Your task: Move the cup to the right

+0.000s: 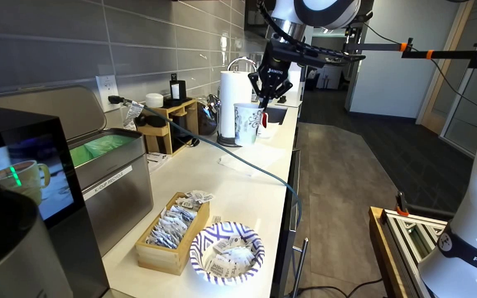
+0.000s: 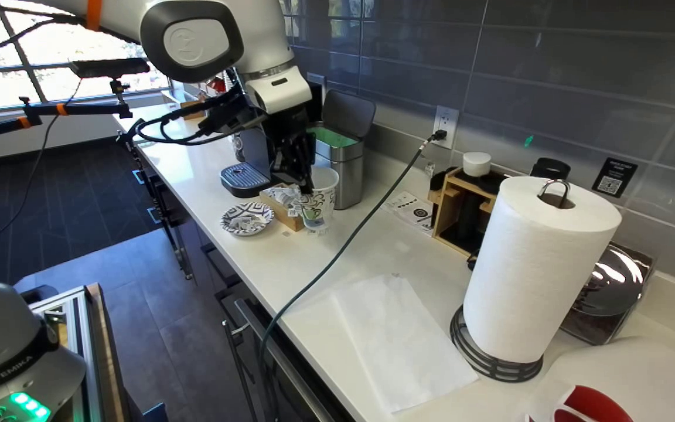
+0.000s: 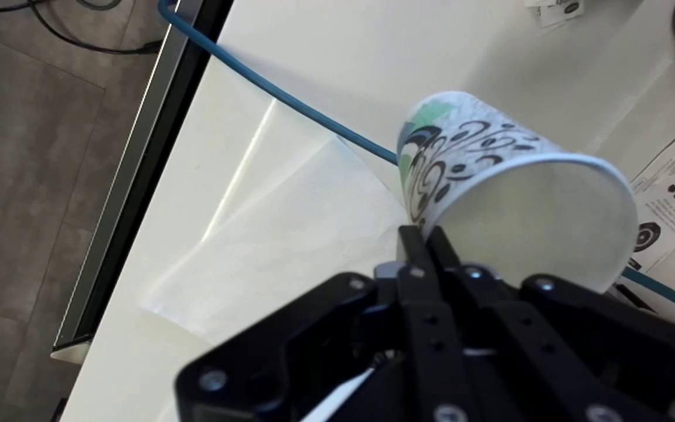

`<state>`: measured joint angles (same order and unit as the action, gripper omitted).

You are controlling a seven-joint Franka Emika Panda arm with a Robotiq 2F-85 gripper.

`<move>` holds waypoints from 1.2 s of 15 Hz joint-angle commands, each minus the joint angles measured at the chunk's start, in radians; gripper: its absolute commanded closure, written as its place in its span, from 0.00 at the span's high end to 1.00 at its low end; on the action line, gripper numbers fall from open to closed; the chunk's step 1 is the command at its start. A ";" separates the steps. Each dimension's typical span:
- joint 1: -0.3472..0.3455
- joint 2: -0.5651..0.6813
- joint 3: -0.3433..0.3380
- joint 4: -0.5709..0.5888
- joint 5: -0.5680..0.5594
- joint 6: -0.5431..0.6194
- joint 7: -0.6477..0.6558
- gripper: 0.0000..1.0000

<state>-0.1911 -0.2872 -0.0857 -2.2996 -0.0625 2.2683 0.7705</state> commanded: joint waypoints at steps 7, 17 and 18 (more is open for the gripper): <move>-0.064 0.152 0.029 0.114 -0.116 0.117 0.232 0.01; 0.011 0.540 -0.056 0.446 -0.255 -0.073 0.466 0.01; 0.016 0.570 -0.067 0.473 -0.235 -0.099 0.471 0.01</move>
<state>-0.2095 0.1749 -0.1125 -1.9399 -0.3435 2.2635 1.2158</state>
